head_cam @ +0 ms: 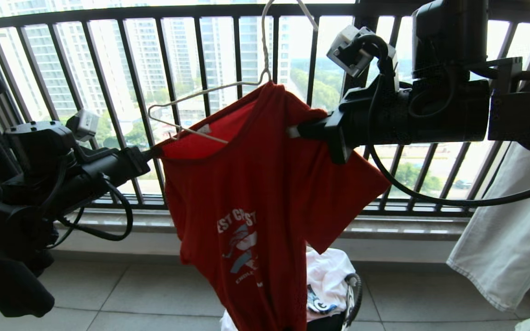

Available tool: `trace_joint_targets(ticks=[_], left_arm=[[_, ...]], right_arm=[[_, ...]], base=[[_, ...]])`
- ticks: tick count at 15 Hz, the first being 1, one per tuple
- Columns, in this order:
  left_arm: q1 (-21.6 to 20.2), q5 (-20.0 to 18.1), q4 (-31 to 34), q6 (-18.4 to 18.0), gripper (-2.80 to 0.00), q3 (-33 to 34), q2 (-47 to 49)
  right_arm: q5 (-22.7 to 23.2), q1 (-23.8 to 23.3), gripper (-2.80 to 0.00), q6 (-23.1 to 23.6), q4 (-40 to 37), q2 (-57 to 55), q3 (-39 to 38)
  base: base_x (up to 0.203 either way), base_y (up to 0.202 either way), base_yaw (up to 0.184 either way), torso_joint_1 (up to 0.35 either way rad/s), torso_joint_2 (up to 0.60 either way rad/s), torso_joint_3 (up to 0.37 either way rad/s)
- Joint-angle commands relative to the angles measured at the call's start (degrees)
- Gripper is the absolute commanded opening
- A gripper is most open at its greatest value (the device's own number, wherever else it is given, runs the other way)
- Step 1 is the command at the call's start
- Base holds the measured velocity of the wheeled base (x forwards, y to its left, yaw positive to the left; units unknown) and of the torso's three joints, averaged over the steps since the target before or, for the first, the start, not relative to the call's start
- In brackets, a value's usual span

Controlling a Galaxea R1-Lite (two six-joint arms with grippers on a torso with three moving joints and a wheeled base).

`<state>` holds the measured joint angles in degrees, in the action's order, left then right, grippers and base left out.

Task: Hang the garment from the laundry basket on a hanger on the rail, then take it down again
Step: Hang the clothes on the clothes rack

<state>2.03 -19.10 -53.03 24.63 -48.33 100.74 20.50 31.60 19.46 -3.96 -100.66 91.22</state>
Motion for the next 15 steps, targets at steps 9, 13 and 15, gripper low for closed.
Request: trace_joint_targets(ticks=[9,13,15], left_arm=[[-1.5,-0.1,4.6,0.2,-2.8,-2.7,-3.5],[-1.5,-0.2,6.3,-0.1,-2.8,-2.5,-4.1],[-1.5,-0.2,8.8,-3.4,-2.8,-2.6,-3.8]], right_arm=[[-0.1,-0.5,-2.8,2.9,0.3,-1.6,-4.1],[-0.4,-1.0,-2.8,4.6,0.4,-4.8,-2.5],[-0.3,-2.2,-2.8,4.4,0.4,-5.5,-0.5]], base=[[0.0,0.0,0.0,0.0,0.0,0.0],[0.0,0.0,0.0,0.0,0.0,0.0],[0.0,0.0,0.0,0.0,0.0,0.0]])
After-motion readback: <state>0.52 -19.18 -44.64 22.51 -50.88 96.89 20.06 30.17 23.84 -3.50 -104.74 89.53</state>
